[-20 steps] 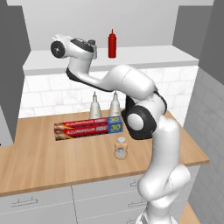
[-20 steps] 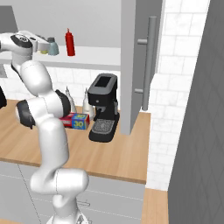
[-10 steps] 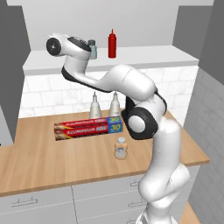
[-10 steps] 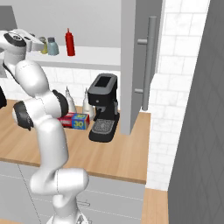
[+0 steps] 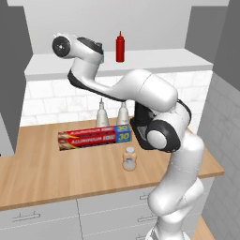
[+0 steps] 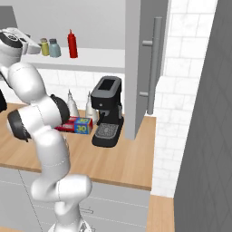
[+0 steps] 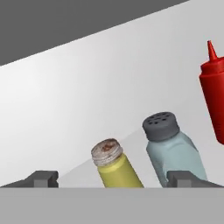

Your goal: Put the shaker and condiment bottle from the counter next to their counterparts in the cabinet.

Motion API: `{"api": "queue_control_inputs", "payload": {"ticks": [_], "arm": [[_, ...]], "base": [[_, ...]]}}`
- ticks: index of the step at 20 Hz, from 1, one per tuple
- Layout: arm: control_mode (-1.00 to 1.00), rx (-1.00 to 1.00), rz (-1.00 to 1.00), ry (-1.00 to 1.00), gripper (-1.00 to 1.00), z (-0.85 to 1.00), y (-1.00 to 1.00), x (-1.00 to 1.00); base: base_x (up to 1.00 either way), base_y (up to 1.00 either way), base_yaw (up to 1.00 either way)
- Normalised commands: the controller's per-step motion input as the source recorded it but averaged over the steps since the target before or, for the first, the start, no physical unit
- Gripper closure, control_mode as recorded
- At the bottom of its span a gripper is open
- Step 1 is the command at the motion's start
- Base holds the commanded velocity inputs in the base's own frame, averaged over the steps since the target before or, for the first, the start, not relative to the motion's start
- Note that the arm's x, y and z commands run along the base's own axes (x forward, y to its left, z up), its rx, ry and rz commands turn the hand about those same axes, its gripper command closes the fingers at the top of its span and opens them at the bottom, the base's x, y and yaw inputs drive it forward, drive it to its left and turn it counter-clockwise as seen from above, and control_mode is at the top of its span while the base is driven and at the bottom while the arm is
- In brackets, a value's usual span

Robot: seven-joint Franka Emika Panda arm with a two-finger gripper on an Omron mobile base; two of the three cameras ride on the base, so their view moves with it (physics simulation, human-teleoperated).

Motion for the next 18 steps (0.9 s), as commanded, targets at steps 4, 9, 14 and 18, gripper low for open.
{"api": "queue_control_inputs", "payload": {"ticks": [4,9,14,18], "arm": [[-1.0,0.1,0.04,-0.03,-1.0,0.0,-0.16,-0.67],[-1.0,0.09,0.07,-0.05,-1.0,0.0,-0.22,-0.63],[-1.0,0.12,0.1,-0.05,-1.0,0.01,-0.37,-0.6],[-1.0,0.13,0.09,-0.06,-1.0,0.0,-0.31,-0.79]], "base": [[0.0,0.0,0.0],[0.0,0.0,0.0],[0.0,0.0,0.0],[0.0,0.0,0.0]]}}
